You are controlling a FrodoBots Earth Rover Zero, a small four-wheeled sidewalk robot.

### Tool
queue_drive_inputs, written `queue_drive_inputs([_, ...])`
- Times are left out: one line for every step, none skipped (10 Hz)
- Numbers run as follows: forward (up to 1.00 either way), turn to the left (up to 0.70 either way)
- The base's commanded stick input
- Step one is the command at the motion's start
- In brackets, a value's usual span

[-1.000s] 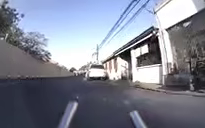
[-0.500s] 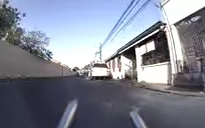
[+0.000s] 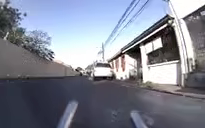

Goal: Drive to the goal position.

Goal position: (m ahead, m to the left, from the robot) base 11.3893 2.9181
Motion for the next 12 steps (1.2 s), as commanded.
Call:
queue_drive_inputs([0.85,0.00])
queue_drive_inputs([0.85,0.00])
queue_drive_inputs([0.85,0.00])
queue_drive_inputs([0.85,0.00])
queue_drive_inputs([0.85,0.00])
queue_drive_inputs([0.85,0.00])
queue_drive_inputs([0.85,0.00])
queue_drive_inputs([0.85,0.00])
queue_drive_inputs([0.85,0.00])
queue_drive_inputs([0.85,0.00])
queue_drive_inputs([0.85,0.00])
queue_drive_inputs([0.85,0.00])
